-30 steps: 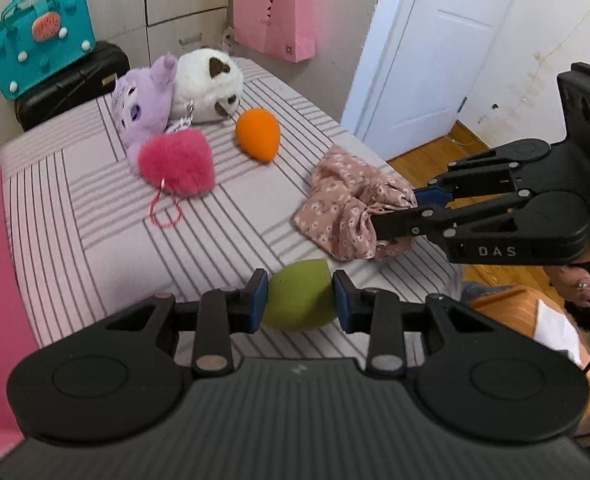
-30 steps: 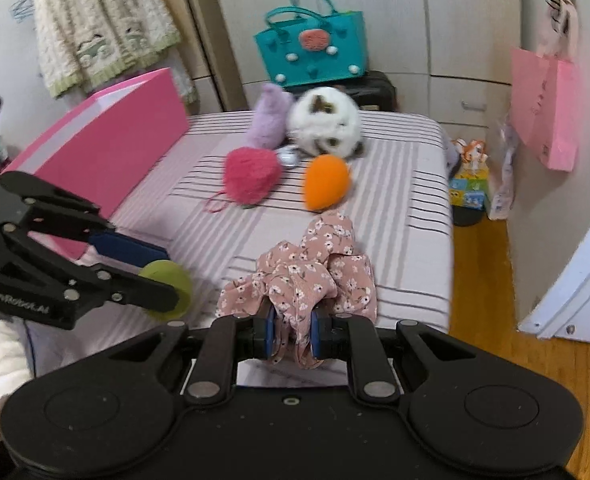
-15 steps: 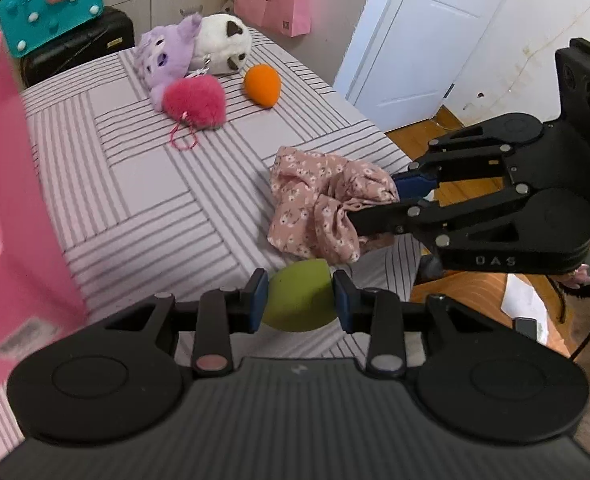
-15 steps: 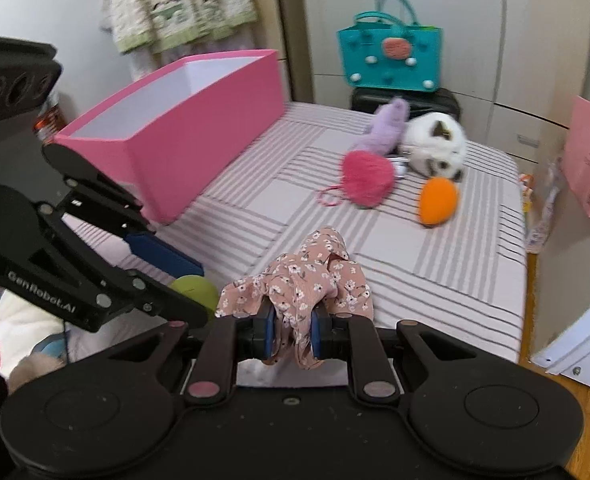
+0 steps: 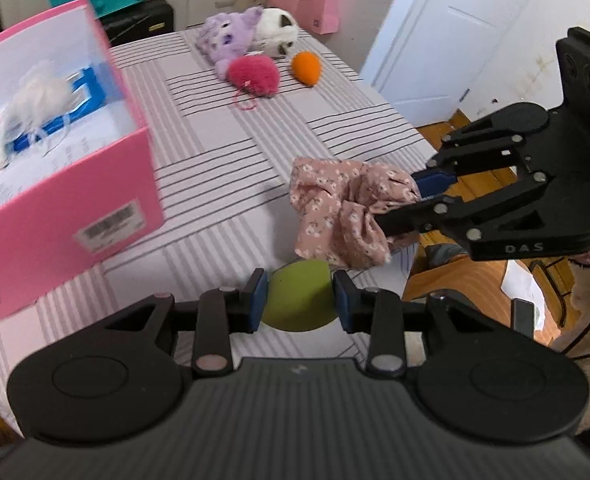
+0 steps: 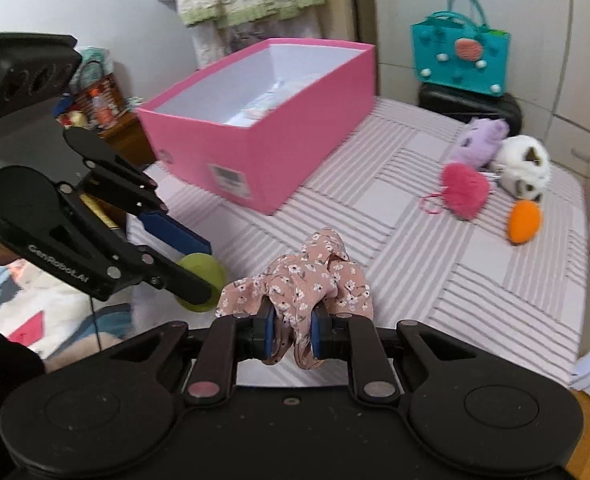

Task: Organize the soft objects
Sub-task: 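Lift the green sponge and floral cloth and carry both over the pink box, then lower the sponge and cloth into the pink box and open both grippers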

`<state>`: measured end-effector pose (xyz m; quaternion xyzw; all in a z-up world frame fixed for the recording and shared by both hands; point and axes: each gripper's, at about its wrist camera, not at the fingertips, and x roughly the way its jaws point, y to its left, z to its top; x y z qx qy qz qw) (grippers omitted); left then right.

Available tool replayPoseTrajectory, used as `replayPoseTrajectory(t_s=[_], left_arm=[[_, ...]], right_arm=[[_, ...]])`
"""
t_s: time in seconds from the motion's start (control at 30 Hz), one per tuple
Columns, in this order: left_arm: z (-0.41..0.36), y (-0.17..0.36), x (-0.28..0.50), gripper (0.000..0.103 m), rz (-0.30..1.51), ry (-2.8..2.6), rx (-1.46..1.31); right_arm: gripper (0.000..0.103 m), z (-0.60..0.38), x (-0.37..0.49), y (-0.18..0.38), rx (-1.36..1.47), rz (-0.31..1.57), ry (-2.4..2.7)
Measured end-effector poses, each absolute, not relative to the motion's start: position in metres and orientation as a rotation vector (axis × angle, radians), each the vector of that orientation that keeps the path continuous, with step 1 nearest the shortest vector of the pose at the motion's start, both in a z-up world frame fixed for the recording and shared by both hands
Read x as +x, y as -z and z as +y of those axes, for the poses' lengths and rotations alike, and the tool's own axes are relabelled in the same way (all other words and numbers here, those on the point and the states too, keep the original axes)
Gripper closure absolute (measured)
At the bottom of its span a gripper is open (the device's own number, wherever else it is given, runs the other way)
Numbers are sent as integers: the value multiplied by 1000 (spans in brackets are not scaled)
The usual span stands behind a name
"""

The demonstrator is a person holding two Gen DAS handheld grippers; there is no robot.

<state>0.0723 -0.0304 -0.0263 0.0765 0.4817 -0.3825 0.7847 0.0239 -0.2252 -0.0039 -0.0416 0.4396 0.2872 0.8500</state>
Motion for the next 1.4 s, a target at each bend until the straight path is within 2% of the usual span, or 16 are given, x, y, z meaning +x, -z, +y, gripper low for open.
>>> replayPoseTrajectory(t_s=[0.37, 0.8, 1.03, 1.2, 1.4], left_arm=[[18, 7, 58, 69, 1000, 742, 149], [73, -23, 69, 68, 830, 706, 35], [95, -43, 94, 68, 727, 651, -19], [98, -49, 127, 68, 681, 582, 3], [82, -27, 189, 68, 748, 480, 120]], right_arm=[[83, -191, 27, -13, -21, 953, -759], [82, -159, 62, -44, -5, 835, -842], [82, -149, 93, -61, -5, 693, -838], [82, -129, 127, -68, -104, 629, -763], [82, -90, 181, -49, -265, 703, -684]])
